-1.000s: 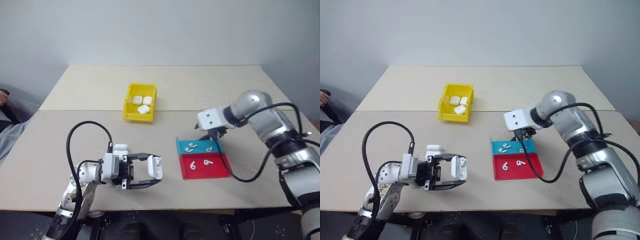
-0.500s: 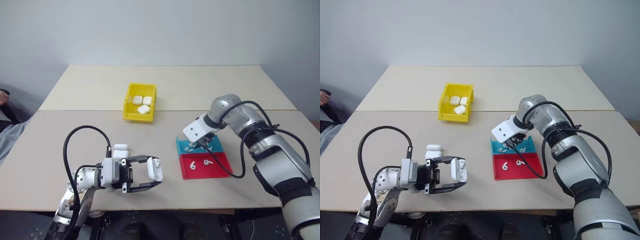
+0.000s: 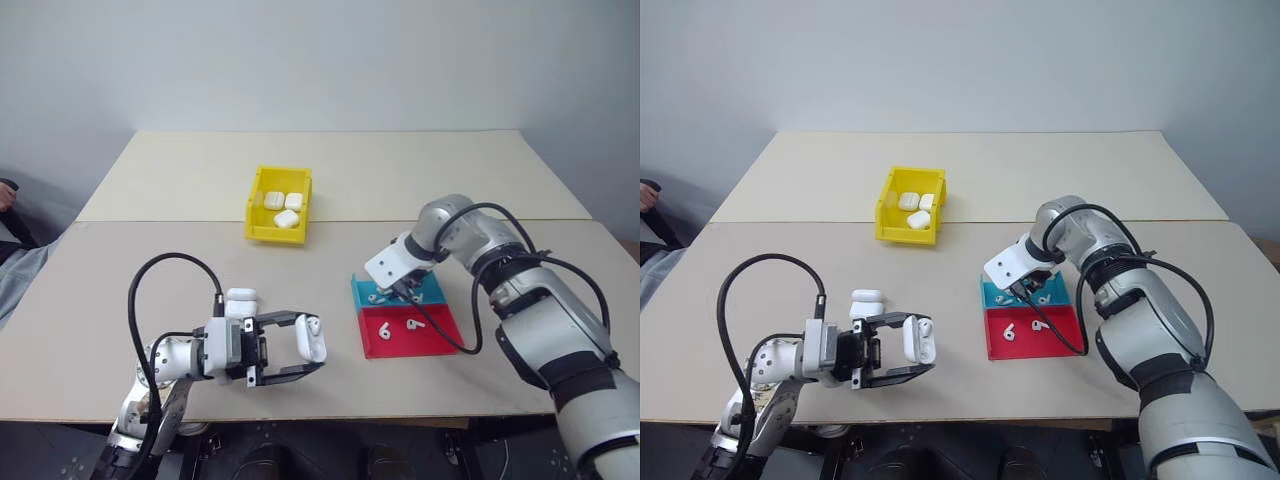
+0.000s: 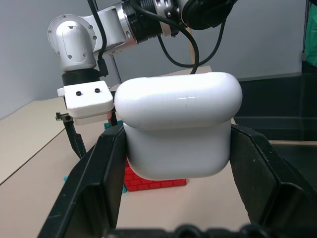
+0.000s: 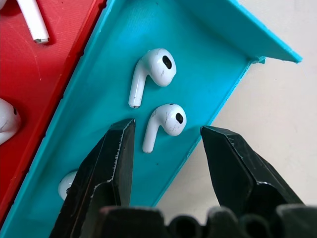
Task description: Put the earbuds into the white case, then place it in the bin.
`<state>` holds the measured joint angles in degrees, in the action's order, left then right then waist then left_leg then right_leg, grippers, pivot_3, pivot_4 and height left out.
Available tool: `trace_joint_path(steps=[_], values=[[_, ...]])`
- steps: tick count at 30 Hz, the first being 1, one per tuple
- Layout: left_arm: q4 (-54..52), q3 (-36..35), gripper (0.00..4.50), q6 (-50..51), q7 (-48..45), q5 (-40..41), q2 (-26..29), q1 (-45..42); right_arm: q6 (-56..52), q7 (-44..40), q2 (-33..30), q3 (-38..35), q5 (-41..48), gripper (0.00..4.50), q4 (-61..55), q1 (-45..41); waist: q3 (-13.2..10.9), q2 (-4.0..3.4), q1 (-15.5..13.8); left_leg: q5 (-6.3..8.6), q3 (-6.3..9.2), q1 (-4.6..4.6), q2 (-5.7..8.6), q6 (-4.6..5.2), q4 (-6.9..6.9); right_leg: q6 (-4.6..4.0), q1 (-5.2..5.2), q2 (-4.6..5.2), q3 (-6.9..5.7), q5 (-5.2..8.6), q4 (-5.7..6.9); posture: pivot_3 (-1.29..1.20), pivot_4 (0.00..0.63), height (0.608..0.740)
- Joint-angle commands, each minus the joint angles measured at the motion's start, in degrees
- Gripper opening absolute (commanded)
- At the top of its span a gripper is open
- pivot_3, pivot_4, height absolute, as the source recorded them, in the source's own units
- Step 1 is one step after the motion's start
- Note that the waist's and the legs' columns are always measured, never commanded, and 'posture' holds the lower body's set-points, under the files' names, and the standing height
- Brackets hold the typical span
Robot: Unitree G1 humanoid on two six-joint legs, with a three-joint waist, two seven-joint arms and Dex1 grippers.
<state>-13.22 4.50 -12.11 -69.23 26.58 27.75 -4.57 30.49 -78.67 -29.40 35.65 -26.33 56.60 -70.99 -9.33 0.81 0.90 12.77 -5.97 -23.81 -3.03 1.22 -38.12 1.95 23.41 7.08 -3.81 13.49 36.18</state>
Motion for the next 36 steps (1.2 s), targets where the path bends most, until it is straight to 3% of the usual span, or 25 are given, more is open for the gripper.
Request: trace_joint_path(steps=[1,28,31,36], values=[[-2.24,-0.04,2.8,-1.1,0.4,-0.07,0.55,-0.2,1.48,-0.7,0.29,-0.94,0.25,2.58,-0.03,-1.55,0.0,0.0,0.0,0.0,0.0,0.0,0.0,0.0,0.0,0.0,0.0,0.0,0.0,0.0,0.01,0.0,0.15,0.74],[-1.14,0.27,2.8,-2.29,1.21,-0.75,0.27,-0.48,1.82,-0.52,0.65,-1.4,-0.58,2.58,1.07,-1.33,0.0,-0.01,0.05,0.0,0.0,0.03,0.0,0.01,0.02,-0.01,-0.01,0.0,0.0,0.0,0.02,0.0,0.15,0.74],[-1.15,0.3,2.8,-2.25,1.25,-0.79,0.29,-0.54,1.91,-0.9,0.68,-1.49,-0.36,1.7,0.83,-1.27,0.0,-0.01,0.05,0.0,0.0,0.03,0.0,0.0,0.03,-0.01,-0.01,0.0,0.0,0.0,0.02,0.0,0.15,0.74],[-1.08,0.27,2.8,-2.27,1.25,-0.73,0.3,-0.6,1.91,-0.97,0.68,-1.54,-0.44,1.7,0.69,-1.18,0.0,-0.01,0.04,0.0,0.0,0.03,0.0,0.0,0.04,-0.01,-0.01,0.0,0.0,0.0,0.01,0.0,0.15,0.74]])
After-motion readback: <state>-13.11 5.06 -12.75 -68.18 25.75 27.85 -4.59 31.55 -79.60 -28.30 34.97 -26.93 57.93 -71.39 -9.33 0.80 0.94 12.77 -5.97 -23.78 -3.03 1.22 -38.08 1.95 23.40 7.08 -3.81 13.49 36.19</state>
